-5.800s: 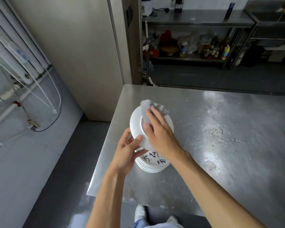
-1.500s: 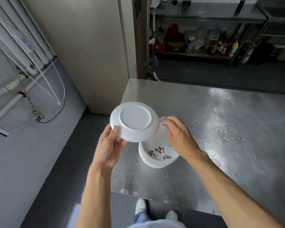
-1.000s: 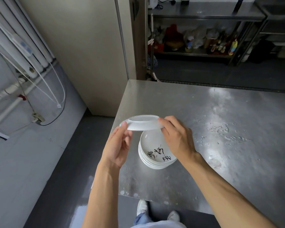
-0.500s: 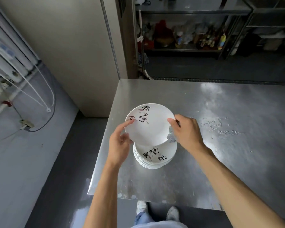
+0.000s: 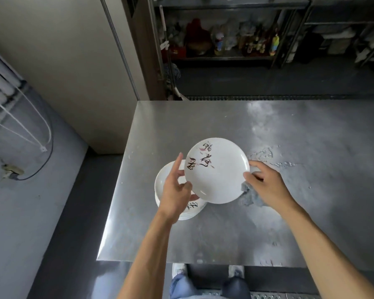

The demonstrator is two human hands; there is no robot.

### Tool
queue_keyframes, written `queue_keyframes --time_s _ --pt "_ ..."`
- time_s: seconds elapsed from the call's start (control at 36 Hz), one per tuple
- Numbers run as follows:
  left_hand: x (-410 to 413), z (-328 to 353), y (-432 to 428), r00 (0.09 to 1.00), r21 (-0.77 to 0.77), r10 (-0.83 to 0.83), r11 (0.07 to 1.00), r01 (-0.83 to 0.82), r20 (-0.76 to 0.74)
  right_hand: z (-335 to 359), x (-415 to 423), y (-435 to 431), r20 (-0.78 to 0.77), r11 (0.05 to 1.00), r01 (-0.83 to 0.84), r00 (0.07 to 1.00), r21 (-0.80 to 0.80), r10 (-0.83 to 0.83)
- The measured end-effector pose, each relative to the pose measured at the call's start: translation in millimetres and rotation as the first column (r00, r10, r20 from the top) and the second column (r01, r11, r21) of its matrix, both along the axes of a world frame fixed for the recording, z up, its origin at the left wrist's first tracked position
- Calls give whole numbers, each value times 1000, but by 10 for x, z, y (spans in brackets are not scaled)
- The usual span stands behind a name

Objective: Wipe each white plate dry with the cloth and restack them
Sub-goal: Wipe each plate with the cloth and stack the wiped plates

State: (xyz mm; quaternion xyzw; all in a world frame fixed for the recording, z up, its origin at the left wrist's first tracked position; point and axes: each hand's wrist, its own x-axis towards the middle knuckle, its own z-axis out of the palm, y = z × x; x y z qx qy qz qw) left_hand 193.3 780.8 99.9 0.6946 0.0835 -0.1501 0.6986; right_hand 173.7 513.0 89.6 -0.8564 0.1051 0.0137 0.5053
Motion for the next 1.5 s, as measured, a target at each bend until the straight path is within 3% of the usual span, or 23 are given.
queue_keyframes --time_s 0.11,0.36,0.64,0.81,1.06,1.17,1.36,1.5 --pt "-105 2 -476 999 36 -14 999 15 -29 -68 -114 -422 -34 998 29 999 58 -27" --pt "-322 -206 -1399 992 -2 -70 998 71 -103 -534 -249 -1262 -202 998 59 978 -2 -58" --pt "-459 -1053 -1737 886 45 -49 996 79 -462 -1314 -461 -1497 -449 996 20 892 -84 -56" --pt "-413 -1314 -1820 810 31 41 999 -28 -586 -1520 -505 -1498 -505 992 41 858 -116 -94" --pt "-342 -1460 -1895 832 89 85 995 -42 -548 -1644 -444 -1456 -493 990 51 863 -133 -111" --pt "-334 -1434 -1854 814 -3 101 992 -125 -571 -1661 -395 -1418 -497 988 45 860 -145 -112" --pt "-364 -1410 -1741 854 -59 27 996 -67 -520 -1675 -378 -1426 -532 973 54 830 -223 -168" --pt "-306 -1398 -1723 901 101 53 995 -11 -429 -1597 -357 -1395 -444 932 214 833 -292 -330"
